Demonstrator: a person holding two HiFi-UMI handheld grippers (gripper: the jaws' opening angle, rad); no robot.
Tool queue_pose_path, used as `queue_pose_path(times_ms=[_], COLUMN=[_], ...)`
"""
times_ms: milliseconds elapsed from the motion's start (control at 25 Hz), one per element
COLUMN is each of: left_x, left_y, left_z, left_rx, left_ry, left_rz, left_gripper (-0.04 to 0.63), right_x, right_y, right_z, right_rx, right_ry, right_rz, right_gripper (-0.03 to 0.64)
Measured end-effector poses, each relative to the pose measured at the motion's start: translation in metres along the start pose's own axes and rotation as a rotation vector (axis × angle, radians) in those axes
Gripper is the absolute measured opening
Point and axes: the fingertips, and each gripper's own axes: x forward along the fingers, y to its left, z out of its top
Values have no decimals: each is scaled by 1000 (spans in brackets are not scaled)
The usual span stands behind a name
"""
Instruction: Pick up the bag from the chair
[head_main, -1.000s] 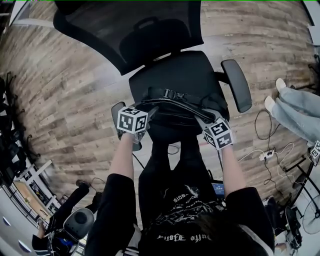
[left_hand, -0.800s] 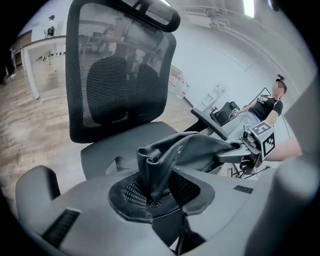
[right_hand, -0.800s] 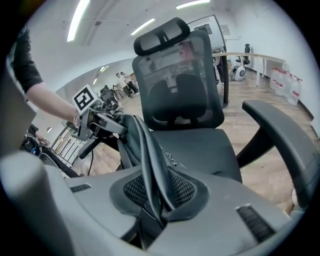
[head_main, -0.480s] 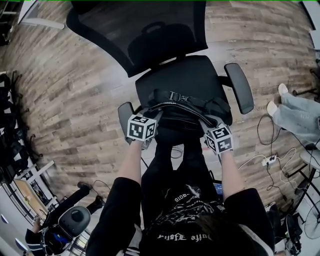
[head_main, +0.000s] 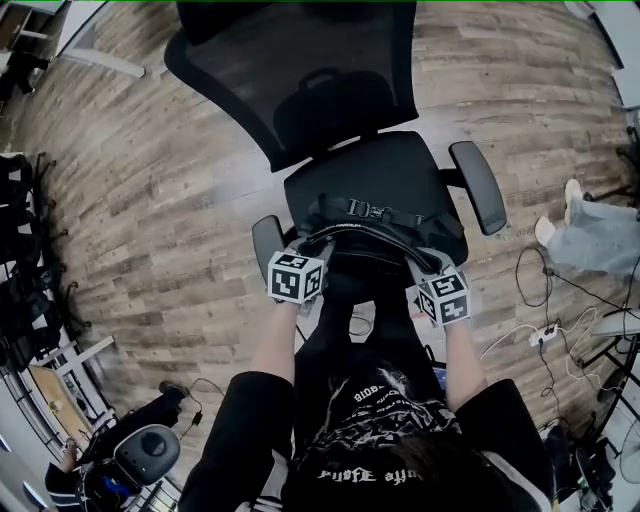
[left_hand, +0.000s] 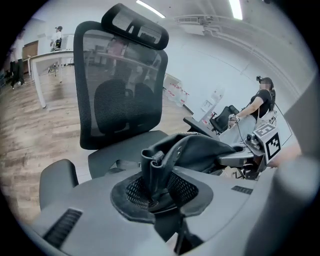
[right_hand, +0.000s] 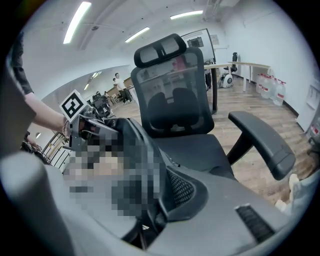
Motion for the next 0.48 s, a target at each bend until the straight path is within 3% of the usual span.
queue_pose_path(times_ms=[480], left_x=[-48], left_y=[-38], left_z=[-9], left_rx=[23], left_ry=[-44], left_rz=[-8], left_gripper=[74], right_x=[-55], right_y=[22], right_z=[2], right_rx=[-55], right_ry=[-17], right_rz=[-75], right_gripper=[61])
